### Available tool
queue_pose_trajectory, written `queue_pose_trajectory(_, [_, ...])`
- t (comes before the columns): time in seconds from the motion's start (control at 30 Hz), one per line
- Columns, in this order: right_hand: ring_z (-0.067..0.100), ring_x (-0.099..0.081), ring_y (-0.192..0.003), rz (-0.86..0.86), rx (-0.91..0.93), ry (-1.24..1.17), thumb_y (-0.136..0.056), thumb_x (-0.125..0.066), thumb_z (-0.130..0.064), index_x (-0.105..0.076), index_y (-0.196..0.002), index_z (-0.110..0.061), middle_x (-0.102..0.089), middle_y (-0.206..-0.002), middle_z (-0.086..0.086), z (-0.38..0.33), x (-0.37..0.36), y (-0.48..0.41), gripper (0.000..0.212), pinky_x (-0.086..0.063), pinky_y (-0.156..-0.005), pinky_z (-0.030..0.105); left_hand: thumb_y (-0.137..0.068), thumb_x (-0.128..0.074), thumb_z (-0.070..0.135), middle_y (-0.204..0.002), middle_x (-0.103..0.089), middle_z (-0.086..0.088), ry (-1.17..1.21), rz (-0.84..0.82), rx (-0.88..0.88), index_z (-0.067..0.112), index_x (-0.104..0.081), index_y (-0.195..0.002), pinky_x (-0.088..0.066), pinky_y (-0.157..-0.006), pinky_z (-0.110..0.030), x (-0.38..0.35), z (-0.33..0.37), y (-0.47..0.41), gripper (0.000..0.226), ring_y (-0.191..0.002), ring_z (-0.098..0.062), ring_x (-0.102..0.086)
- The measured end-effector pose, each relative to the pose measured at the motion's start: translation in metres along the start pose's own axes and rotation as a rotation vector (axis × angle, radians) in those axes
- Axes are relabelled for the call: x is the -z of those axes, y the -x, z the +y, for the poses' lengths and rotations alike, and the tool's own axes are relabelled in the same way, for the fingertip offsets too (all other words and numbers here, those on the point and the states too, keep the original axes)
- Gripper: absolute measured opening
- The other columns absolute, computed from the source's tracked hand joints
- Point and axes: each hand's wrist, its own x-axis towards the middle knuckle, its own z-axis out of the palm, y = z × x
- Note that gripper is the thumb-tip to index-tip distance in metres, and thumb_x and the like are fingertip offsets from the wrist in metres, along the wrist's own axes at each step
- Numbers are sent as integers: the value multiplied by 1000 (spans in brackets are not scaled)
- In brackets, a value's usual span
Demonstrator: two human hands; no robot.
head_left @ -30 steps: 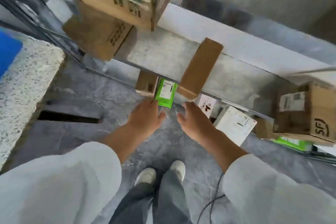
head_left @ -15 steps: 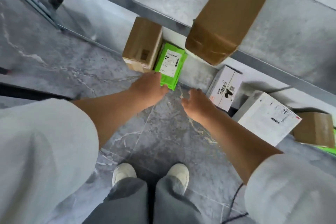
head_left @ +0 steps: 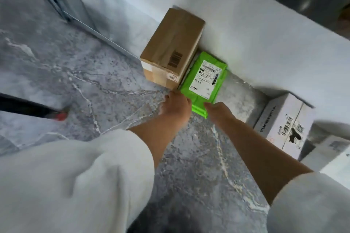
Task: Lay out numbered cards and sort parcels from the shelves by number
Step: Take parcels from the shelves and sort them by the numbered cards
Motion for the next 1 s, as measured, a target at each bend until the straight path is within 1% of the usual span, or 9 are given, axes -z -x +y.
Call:
queue_pose_trajectory(0.13, [29,-60,-100,41,-99,-374,-88,-62,-46,-45,-128,2,-58,-115,15,-12,-10,-24,64,-51,-90,40,-99,-38,14,-120,-58,-22,132,-49,-42,-5,-56,-119,-45,-92,-41,-13,1,-18,32,-112,-37,-55])
queue_pose_trajectory(0.37, [28,-63,-108,-197,-113,-798,-89,-66,-19,-54,-126,-3,-64,-122,11,3,1,-6,42,-51,-93,42,-100,-39,11,-118,-59,-22,324,-32,3,-3,-54,-119,-40,-75,-35,-4,-3,2,28,-105,-35,-59])
queue_pose_trajectory(0.43, [29,-61,-112,-181,-121,-784,-92,-63,-17,-52,-130,-2,-63,-127,11,6,10,18,42,-50,-96,44,-101,-39,13,-109,-63,-23,318,-4,-34,-4,-60,-108,-32,-67,-31,4,-2,22,28,-92,-30,-59])
queue_pose_trajectory(0.57, [26,-60,-111,-231,-133,-669,-95,-58,-16,-51,-129,-2,-62,-125,10,3,38,78,37,-52,-84,35,-103,-37,17,-97,-64,-23,382,36,-64,-4,-62,-96,-28,-62,-29,31,3,71,34,-77,-25,-53])
queue_pose_trajectory(0.7, [25,-55,-120,-306,-86,-521,-98,-54,-21,-45,-134,-12,-58,-131,5,-1,63,143,38,-46,-101,43,-103,-40,16,-79,-63,-9,609,27,52,-1,-66,-103,-36,-46,-14,72,18,127,31,-61,-10,-49])
queue_pose_trajectory(0.8, [26,-49,-125,-263,-32,-281,-95,-57,-29,-34,-140,-18,-52,-137,4,-7,78,197,52,-40,-107,49,-99,-48,12,-87,-63,-10,823,31,167,-4,-68,-110,-42,-71,-20,101,18,178,28,-82,-17,-56])
queue_pose_trajectory(0.87, [25,-47,-125,-238,7,-276,-97,-54,-22,-29,-143,-15,-49,-138,5,-11,87,233,53,-38,-107,38,-97,-53,11,-89,-61,-7,903,8,214,0,-72,-103,-45,-82,-29,116,12,212,23,-87,-20,-58])
queue_pose_trajectory(0.93, [22,-44,-127,-194,39,-325,-101,-46,-19,-28,-143,-11,-45,-138,5,-17,95,269,47,-33,-98,24,-95,-56,12,-89,-63,-7,957,-16,264,16,-73,-82,-48,-84,-33,130,6,244,22,-87,-21,-59])
queue_pose_trajectory(1.0, [24,-39,-133,-123,86,-362,-103,-39,-22,-25,-147,-12,-38,-146,8,-21,97,299,47,-30,-106,27,-95,-56,10,-97,-68,-10,1064,-34,326,16,-73,-93,-51,-91,-36,144,5,275,18,-92,-22,-63])
